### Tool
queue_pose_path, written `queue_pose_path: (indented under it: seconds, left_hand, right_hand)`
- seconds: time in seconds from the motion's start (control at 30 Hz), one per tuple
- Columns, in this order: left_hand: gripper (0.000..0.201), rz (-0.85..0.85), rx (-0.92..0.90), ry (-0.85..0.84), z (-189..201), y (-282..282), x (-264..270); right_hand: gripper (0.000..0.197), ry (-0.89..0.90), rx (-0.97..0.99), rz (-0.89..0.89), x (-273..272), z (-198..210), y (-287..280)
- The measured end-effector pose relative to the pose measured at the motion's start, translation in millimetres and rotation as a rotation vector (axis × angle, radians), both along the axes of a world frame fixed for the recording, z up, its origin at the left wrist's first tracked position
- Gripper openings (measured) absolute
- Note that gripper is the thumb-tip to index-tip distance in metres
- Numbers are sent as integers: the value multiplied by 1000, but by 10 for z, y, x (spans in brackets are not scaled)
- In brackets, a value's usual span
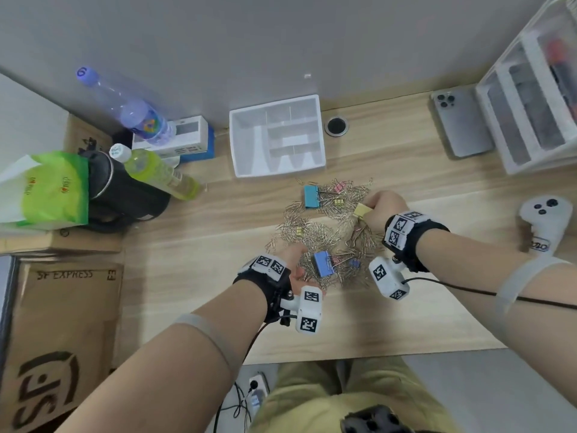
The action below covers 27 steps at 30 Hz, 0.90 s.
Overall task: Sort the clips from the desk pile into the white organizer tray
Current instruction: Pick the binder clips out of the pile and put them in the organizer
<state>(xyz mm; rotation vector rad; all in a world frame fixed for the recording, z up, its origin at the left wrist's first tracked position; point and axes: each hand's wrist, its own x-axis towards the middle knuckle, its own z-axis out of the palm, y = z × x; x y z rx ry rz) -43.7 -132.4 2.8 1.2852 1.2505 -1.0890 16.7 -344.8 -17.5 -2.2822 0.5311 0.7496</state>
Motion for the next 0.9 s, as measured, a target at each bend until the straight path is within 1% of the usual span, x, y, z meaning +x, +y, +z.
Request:
queue_pose_path:
  seconds: [0.07, 0.13, 0.23, 0.27, 0.33, 0.37, 0.43, 0.47, 0.5, 0.53, 0.57, 0.6, 0.67, 0.73, 0.8, 0.9]
  left_hand:
    - [49, 1, -10, 13, -15, -30, -19]
    - [54, -30, 4, 10, -59, -44, -15]
    - [62, -74, -8, -34, -104, -67, 46]
    - [60, -66, -6, -20, -108, -73, 62]
    - [52, -64, -20, 14, -100, -103, 88]
    - [48, -97, -25, 24, -168, -107, 80]
    - [68, -148, -32, 28, -515, -56, 43]
    - [68, -200, -34, 25, -572, -54, 36]
    - [53, -217, -31, -3, -551, -71, 60]
    - [32, -230, -18, -11, -451, -87, 92]
    - [16, -235, 10, -21, -332, -108, 103]
    - [10, -239, 12, -38, -266, -109, 112]
    - [7, -251, -42, -19, -188, -102, 128]
    - [11, -249, -112, 25, -79, -81, 140]
    - [16, -243, -129, 52, -42, -29, 157]
    - [19, -194, -135, 44, 34, 25, 161]
  right_hand:
    - [32, -29, -17, 45, -5, 7, 3]
    - [28, -36, -40, 107, -4, 16, 4]
    - [16, -10, -84, 228, 8, 65, 24]
    - [15, -1, -96, 265, 28, 55, 24]
    - [17, 13, -112, 320, 59, 48, 28]
    - [20, 18, -121, 337, 69, 48, 33]
    - [23, 4, -132, 361, 84, 33, 45]
    - [23, -10, -138, 372, 89, 17, 52]
    - [23, -23, -136, 380, 87, 12, 58]
    - [25, -35, -125, 386, 85, 0, 63]
    - [29, -40, -115, 398, 87, -11, 67]
    - [31, -45, -107, 417, 89, -12, 75]
    - [32, -45, -105, 460, 99, 3, 96]
    - [35, -43, -119, 503, 109, 20, 103]
    - [37, -26, -125, 552, 117, 46, 104]
    - [42, 30, -94, 592, 120, 120, 100]
